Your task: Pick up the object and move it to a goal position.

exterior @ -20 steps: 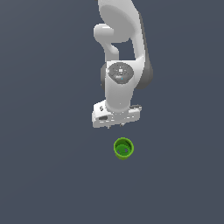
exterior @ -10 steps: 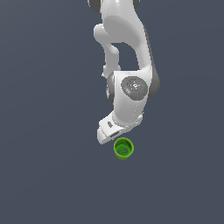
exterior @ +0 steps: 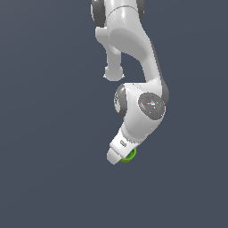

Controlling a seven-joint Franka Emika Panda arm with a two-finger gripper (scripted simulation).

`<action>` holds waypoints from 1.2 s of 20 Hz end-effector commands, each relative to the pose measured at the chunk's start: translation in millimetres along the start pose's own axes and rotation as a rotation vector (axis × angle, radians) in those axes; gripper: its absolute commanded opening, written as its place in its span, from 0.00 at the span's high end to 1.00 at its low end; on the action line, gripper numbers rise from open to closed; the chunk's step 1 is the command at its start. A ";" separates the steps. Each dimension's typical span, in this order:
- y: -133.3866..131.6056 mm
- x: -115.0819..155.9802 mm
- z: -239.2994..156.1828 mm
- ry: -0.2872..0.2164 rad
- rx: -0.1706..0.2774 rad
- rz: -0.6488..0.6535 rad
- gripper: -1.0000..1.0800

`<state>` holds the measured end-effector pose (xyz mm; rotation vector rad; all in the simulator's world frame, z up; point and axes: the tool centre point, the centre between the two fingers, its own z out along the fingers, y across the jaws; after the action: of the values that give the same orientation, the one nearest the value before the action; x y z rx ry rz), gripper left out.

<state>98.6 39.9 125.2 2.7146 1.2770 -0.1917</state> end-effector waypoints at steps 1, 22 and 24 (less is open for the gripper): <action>4.7 7.3 3.2 -0.017 -0.013 -0.082 0.38; 23.5 33.1 19.3 -0.104 -0.060 -0.422 0.38; 23.2 32.9 19.8 -0.102 -0.059 -0.417 0.38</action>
<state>136.1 46.9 101.9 2.3251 1.7694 -0.3235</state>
